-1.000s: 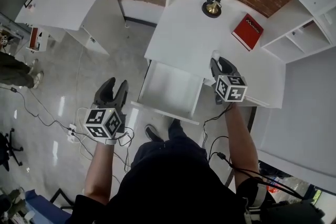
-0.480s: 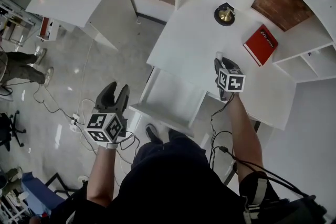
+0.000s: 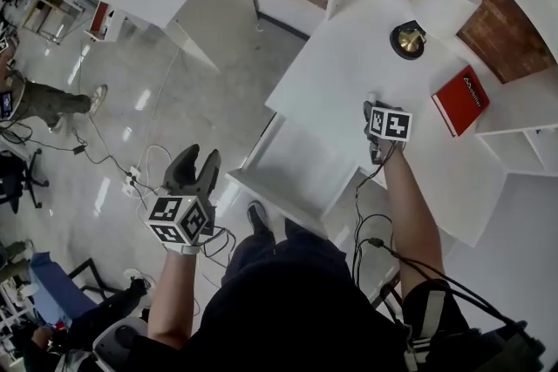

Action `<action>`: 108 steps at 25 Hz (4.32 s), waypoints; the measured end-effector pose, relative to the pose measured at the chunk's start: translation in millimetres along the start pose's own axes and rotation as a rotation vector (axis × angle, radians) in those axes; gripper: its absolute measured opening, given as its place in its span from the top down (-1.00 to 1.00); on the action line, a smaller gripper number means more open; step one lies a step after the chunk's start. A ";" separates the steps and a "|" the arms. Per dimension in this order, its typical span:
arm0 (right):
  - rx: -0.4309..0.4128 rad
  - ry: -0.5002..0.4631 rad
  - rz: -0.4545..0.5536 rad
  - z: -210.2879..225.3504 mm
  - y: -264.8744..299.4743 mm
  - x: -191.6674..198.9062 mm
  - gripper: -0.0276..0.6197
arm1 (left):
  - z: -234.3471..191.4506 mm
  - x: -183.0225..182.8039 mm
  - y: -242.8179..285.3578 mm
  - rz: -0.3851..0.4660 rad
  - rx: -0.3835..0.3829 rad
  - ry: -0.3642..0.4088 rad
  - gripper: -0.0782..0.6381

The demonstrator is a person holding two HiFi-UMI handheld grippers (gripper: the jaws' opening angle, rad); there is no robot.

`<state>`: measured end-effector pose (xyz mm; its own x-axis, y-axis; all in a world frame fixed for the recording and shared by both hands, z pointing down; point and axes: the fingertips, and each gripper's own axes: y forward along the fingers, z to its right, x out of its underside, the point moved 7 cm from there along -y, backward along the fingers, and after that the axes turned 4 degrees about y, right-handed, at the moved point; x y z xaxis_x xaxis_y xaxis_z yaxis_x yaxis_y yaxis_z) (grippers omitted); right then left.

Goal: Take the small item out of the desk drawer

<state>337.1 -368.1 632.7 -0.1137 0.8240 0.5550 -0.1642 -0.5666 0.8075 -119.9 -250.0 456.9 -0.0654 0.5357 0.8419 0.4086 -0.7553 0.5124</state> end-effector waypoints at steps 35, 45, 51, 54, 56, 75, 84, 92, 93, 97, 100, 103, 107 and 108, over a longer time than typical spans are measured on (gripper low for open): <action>0.192 0.001 0.780 -134.1 -310.7 -40.2 0.78 | -75.1 -84.2 -72.0 0.328 0.162 0.071 0.27; 0.206 -0.157 0.980 -231.6 -406.6 -12.0 0.87 | -58.7 -138.9 -101.0 0.503 0.275 0.148 0.30; 0.213 -0.228 1.065 -243.4 -441.0 -1.4 0.88 | -17.7 -156.6 -119.5 0.550 0.319 0.157 0.31; 0.201 -0.247 1.088 -237.1 -454.4 5.7 0.88 | 1.0 -167.8 -135.6 0.588 0.299 0.182 0.32; 0.176 -0.258 1.092 -229.9 -460.8 10.7 0.88 | 16.6 -173.6 -144.9 0.608 0.280 0.199 0.32; 0.130 -0.446 1.073 -152.0 -478.7 49.1 0.88 | 171.3 -138.4 -149.0 0.563 0.236 0.322 0.33; 0.075 -0.441 1.097 -128.8 -487.0 49.2 0.89 | 196.1 -137.4 -150.0 0.573 0.212 0.329 0.33; 0.043 -0.428 1.096 -113.9 -489.3 50.4 0.90 | 208.8 -129.1 -142.5 0.553 0.195 0.330 0.34; 0.040 -0.427 1.097 -113.1 -490.5 50.7 0.90 | 209.9 -128.6 -142.9 0.551 0.194 0.330 0.34; 0.031 -0.427 1.098 -109.5 -494.8 52.9 0.90 | 215.7 -127.4 -144.9 0.549 0.192 0.333 0.34; 0.026 -0.429 1.097 -106.0 -495.7 55.7 0.91 | 220.2 -123.7 -144.0 0.542 0.191 0.334 0.34; 0.026 -0.422 1.102 -102.3 -496.5 58.6 0.91 | 223.0 -119.3 -143.0 0.534 0.190 0.334 0.34; 0.022 -0.413 1.103 -98.1 -497.5 62.1 0.91 | 226.5 -115.3 -143.3 0.532 0.186 0.335 0.34; 0.020 -0.413 1.103 -97.4 -498.0 63.1 0.91 | 227.4 -114.4 -143.6 0.531 0.186 0.335 0.34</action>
<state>316.2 -34.0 246.2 0.1421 -0.1722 0.9748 -0.1594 -0.9759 -0.1492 35.9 -117.0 248.5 -0.0788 -0.0617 0.9950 0.6118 -0.7910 -0.0006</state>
